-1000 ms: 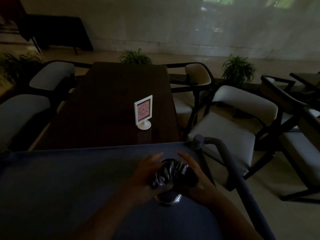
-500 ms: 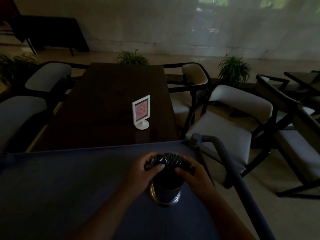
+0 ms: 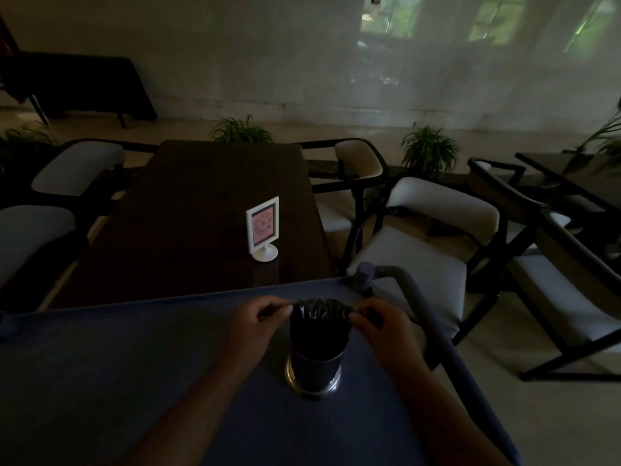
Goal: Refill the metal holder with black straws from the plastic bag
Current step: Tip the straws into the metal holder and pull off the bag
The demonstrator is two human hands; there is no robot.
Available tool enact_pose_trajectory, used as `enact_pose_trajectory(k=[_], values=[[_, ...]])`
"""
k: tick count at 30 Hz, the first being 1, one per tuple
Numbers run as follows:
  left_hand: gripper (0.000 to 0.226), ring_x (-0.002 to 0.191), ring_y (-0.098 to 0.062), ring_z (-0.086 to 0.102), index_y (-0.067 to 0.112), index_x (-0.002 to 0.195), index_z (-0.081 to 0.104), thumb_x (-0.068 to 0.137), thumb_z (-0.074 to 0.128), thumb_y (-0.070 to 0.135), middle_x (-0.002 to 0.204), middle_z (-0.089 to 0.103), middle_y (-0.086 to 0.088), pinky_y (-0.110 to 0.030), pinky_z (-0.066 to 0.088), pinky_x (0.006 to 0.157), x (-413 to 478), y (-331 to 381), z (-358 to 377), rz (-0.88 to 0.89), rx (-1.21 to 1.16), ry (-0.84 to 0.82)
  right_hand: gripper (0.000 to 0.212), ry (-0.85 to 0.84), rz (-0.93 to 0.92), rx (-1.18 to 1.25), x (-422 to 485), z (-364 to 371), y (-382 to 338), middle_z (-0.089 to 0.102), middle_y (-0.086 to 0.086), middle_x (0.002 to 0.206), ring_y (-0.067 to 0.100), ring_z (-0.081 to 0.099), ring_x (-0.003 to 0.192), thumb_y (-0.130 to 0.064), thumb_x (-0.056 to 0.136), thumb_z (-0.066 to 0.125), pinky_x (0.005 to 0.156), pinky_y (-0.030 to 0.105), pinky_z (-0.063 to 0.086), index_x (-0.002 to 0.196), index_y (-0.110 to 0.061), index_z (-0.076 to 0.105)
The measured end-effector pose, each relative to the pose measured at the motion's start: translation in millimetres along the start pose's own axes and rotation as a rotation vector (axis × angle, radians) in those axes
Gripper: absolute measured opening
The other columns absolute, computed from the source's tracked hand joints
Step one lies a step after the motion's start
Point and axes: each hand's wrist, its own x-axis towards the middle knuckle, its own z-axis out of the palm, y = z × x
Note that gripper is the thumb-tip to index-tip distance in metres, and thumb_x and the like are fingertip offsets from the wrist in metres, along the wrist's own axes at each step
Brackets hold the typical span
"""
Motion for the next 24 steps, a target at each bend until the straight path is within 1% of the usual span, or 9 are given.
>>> enact_pose_trajectory(k=[3, 5, 6, 9, 13, 17, 19, 22, 24], values=[[0.009, 0.078, 0.005, 0.065, 0.012, 0.09, 0.073, 0.088, 0.065, 0.008, 0.086, 0.072, 0.004, -0.008, 0.049, 0.069, 2, 6, -2, 0.046, 0.046, 0.023, 0.005, 0.041, -0.028, -0.08, -1, -5, -7, 0.07, -0.006, 0.073, 0.003, 0.064, 0.069, -0.015, 0.083, 0.073, 0.066, 0.016, 0.047, 0.078, -0.017, 0.072], [0.01, 0.08, 0.006, 0.065, 0.014, 0.089, 0.074, 0.087, 0.066, 0.008, 0.086, 0.072, 0.006, -0.006, 0.048, 0.071, 1, 11, -5, 0.083, 0.072, 0.03, 0.004, 0.063, -0.049, -0.115, -2, -10, -10, 0.07, -0.005, 0.075, 0.005, 0.065, 0.071, -0.016, 0.084, 0.072, 0.066, 0.011, 0.046, 0.081, -0.016, 0.074], [0.012, 0.081, 0.006, 0.065, 0.018, 0.089, 0.074, 0.087, 0.066, 0.008, 0.086, 0.072, 0.008, -0.006, 0.048, 0.071, 0, 13, -7, 0.099, 0.088, 0.027, 0.003, 0.071, -0.06, -0.132, -2, -13, -13, 0.071, -0.003, 0.077, 0.007, 0.066, 0.073, -0.016, 0.084, 0.072, 0.068, 0.012, 0.047, 0.083, -0.015, 0.075], [0.016, 0.085, 0.007, 0.066, 0.026, 0.088, 0.073, 0.086, 0.068, 0.011, 0.085, 0.071, 0.014, -0.005, 0.047, 0.071, 1, 17, -14, 0.182, 0.194, 0.019, 0.003, 0.097, -0.1, -0.145, 0, -17, -16, 0.072, 0.002, 0.082, 0.015, 0.067, 0.079, -0.014, 0.084, 0.071, 0.074, 0.03, 0.053, 0.084, -0.015, 0.074], [0.011, 0.09, 0.001, 0.065, 0.019, 0.093, 0.075, 0.086, 0.069, 0.014, 0.086, 0.071, 0.011, -0.007, 0.048, 0.072, 2, 28, -20, 0.253, 0.3, 0.004, 0.002, 0.123, -0.178, -0.198, 2, -22, -22, 0.07, 0.002, 0.084, 0.015, 0.067, 0.078, -0.014, 0.084, 0.072, 0.074, 0.036, 0.055, 0.083, -0.015, 0.074], [0.014, 0.09, -0.002, 0.065, 0.014, 0.099, 0.075, 0.088, 0.066, 0.015, 0.094, 0.072, 0.006, -0.02, 0.053, 0.08, 3, 41, -27, 0.303, 0.388, -0.009, 0.005, 0.099, -0.249, -0.241, 3, -31, -32, 0.069, 0.002, 0.085, 0.015, 0.064, 0.078, -0.012, 0.084, 0.07, 0.073, 0.036, 0.054, 0.082, -0.013, 0.075], [0.015, 0.092, 0.0, 0.063, 0.014, 0.101, 0.074, 0.089, 0.064, 0.014, 0.096, 0.07, 0.007, -0.017, 0.051, 0.081, 4, 48, -31, 0.356, 0.437, -0.03, 0.006, 0.092, -0.292, -0.27, 4, -35, -39, 0.068, 0.002, 0.085, 0.015, 0.063, 0.079, -0.01, 0.084, 0.07, 0.072, 0.034, 0.054, 0.079, -0.011, 0.074], [0.017, 0.093, 0.005, 0.061, 0.014, 0.103, 0.073, 0.09, 0.062, 0.014, 0.097, 0.069, 0.009, -0.005, 0.046, 0.079, 5, 60, -35, 0.387, 0.429, -0.036, 0.005, 0.132, -0.333, -0.238, 7, -41, -49, 0.067, -0.001, 0.082, 0.014, 0.063, 0.076, -0.011, 0.083, 0.071, 0.069, 0.031, 0.052, 0.079, -0.011, 0.074], [0.017, 0.096, 0.001, 0.063, 0.013, 0.104, 0.073, 0.091, 0.062, 0.014, 0.098, 0.07, 0.007, -0.009, 0.047, 0.082, 5, 68, -37, 0.375, 0.387, -0.039, 0.005, 0.138, -0.334, -0.25, 9, -45, -55, 0.066, -0.001, 0.082, 0.012, 0.062, 0.074, -0.014, 0.084, 0.071, 0.067, 0.028, 0.051, 0.08, -0.013, 0.073]])
